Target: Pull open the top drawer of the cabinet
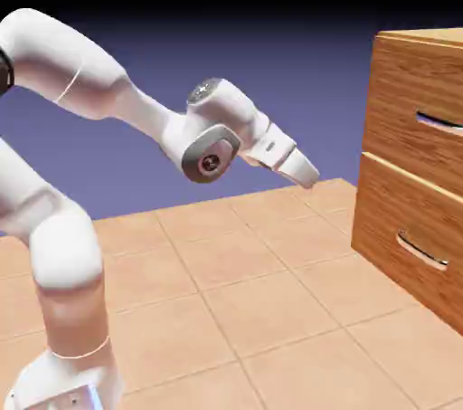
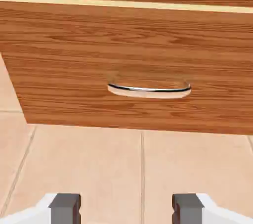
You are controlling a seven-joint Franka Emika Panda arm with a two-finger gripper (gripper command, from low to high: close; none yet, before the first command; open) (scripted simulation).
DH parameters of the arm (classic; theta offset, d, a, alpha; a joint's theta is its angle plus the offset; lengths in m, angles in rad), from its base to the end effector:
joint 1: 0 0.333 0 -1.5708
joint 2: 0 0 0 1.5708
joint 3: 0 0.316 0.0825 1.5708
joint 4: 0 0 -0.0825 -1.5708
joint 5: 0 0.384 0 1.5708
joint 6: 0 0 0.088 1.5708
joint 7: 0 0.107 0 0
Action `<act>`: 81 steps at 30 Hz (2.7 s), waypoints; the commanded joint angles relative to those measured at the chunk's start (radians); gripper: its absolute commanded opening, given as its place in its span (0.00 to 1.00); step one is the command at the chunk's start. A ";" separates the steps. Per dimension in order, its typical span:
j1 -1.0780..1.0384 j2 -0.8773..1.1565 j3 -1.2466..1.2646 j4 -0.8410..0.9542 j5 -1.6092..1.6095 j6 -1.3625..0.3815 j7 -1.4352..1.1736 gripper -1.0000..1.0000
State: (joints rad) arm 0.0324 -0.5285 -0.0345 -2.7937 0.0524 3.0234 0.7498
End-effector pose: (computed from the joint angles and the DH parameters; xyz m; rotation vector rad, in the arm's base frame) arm 0.3972 -0.0049 0.4477 -2.4495 1.0410 -0.9633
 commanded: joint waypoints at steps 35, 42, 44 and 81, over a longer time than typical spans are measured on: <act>0.591 1.205 -1.001 0.472 1.522 -0.395 0.256 0.50; 0.709 1.447 -1.201 0.567 1.827 -0.474 0.307 0.50; 0.743 1.515 -1.258 0.594 1.914 -0.496 0.322 0.50; 1.084 2.211 -1.836 0.867 2.792 -0.724 0.470 0.00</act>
State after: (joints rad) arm 1.1162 1.6827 -1.8707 -1.9265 2.8481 2.2998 1.2178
